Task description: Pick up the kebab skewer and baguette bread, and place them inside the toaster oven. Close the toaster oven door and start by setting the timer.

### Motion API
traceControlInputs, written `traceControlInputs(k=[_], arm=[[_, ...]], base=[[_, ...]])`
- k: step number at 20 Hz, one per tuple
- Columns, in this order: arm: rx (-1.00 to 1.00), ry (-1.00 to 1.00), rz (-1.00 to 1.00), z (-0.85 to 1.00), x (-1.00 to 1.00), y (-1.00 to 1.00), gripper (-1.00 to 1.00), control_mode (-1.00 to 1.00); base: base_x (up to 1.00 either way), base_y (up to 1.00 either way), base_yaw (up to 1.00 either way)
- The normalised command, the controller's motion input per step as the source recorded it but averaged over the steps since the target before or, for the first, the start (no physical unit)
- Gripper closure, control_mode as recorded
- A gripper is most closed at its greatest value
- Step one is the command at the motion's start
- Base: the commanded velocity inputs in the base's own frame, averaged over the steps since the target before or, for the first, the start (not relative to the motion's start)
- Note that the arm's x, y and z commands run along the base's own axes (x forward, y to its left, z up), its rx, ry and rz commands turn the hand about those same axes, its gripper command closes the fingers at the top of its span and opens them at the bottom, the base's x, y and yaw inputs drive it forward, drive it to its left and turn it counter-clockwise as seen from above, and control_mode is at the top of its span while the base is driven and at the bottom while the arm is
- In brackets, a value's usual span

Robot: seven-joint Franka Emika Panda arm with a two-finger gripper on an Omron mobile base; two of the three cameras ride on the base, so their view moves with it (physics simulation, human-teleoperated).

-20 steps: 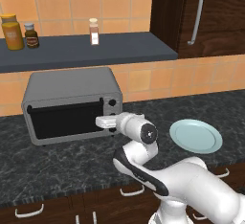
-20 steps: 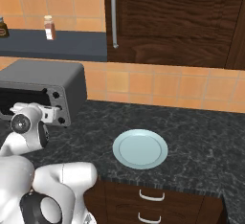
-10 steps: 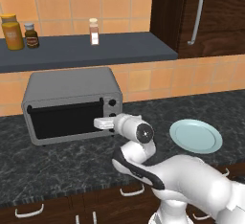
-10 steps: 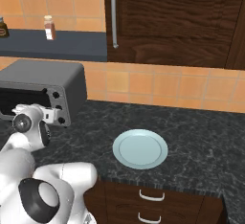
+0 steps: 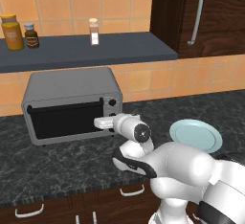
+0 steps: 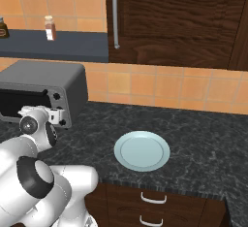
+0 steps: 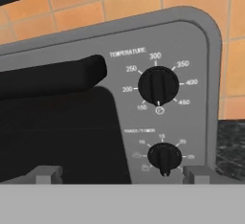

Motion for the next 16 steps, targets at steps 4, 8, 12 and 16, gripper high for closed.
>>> traceControlInputs(k=[4, 8, 12, 16], arm=[[0.0, -0.06, -0.02, -0.23, 0.13, -0.28, -1.0, -1.0], [0.0, -0.05, -0.08, -0.32, 0.14, -0.27, -1.0, -1.0], [0.0, -0.01, -0.05, -0.21, 0.09, -0.06, -1.0, -1.0], [0.0, -0.09, -0.02, -0.19, 0.14, 0.0, -1.0, -1.0]], base=[[0.0, 0.0, 0.0], [0.0, 0.0, 0.0], [0.0, 0.0, 0.0], [0.0, 0.0, 0.0]])
